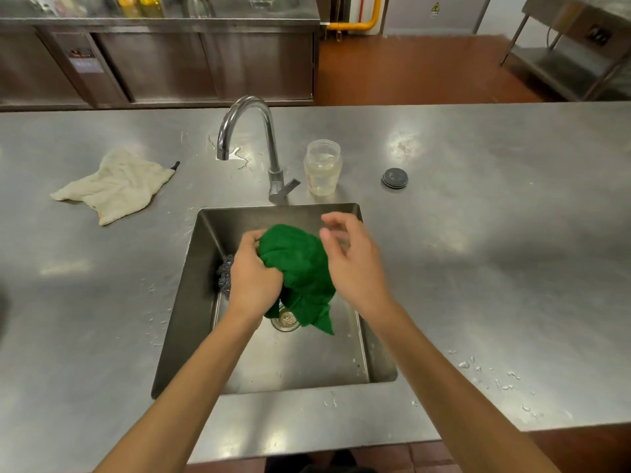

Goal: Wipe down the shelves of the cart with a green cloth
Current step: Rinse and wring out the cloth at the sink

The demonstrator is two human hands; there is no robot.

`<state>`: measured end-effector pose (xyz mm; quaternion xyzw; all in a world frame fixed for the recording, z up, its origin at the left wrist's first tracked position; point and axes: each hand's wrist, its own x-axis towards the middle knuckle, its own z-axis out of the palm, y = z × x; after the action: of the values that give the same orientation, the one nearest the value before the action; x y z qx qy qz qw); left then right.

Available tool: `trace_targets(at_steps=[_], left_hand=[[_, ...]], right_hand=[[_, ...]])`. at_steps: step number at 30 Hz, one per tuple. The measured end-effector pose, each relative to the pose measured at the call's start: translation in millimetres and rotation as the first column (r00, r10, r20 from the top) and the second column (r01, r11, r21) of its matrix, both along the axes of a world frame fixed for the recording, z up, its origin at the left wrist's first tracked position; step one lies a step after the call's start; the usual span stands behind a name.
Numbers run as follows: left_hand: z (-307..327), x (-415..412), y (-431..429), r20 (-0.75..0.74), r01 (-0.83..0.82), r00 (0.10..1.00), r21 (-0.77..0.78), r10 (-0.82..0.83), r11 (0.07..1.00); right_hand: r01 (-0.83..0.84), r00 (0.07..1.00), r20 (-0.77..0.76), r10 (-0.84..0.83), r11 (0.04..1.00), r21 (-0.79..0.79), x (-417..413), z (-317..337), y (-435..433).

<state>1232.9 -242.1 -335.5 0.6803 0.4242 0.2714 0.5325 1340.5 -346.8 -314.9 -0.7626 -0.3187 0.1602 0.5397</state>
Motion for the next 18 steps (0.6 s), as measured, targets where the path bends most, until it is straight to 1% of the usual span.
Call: trace_targets(at_steps=[2,3,5,7,10,12,14,15,18], left_hand=[[4,1,-4,-0.017,0.056,0.998,0.023,-0.055,0.998],[6,1,-7,-0.004,0.095,0.995,0.004,-0.095,0.995],[11,1,-14,0.015,0.191,0.982,-0.013,-0.191,0.982],[14,-1,-15,0.024,0.28,0.96,-0.047,-0.279,0.959],[15,-11,-10,0.107,0.371,0.928,-0.24,-0.355,0.897],[7,-20,-11,0.159,0.41,0.912,-0.307,-0.379,0.859],[-1,-24,-17,0.159,0.448,0.894,-0.295,-0.419,0.844],[-4,-23,-20,0.155,0.462,0.887,-0.264,-0.435,0.847],[-10,-16,-16,0.147,0.445,0.894,-0.17,-0.424,0.879]], right_hand=[[-0.122,0.978,-0.176,0.114,0.992,-0.032,-4,2,-2],[-0.189,0.959,-0.224,0.173,0.981,-0.051,-8,3,0],[-0.266,0.947,-0.219,0.236,0.956,-0.121,-18,4,5],[-0.203,0.962,-0.21,0.176,0.973,-0.113,-21,1,11],[-0.069,0.965,-0.258,0.052,0.996,-0.057,-13,-4,15],[-0.017,0.961,-0.276,0.004,0.999,-0.044,-9,-5,16],[0.029,0.942,-0.335,-0.027,1.0,0.001,-11,-7,18],[0.048,0.918,-0.395,-0.035,0.999,0.023,-13,-7,19],[0.095,0.796,-0.604,-0.032,0.993,0.073,-18,-8,20]])
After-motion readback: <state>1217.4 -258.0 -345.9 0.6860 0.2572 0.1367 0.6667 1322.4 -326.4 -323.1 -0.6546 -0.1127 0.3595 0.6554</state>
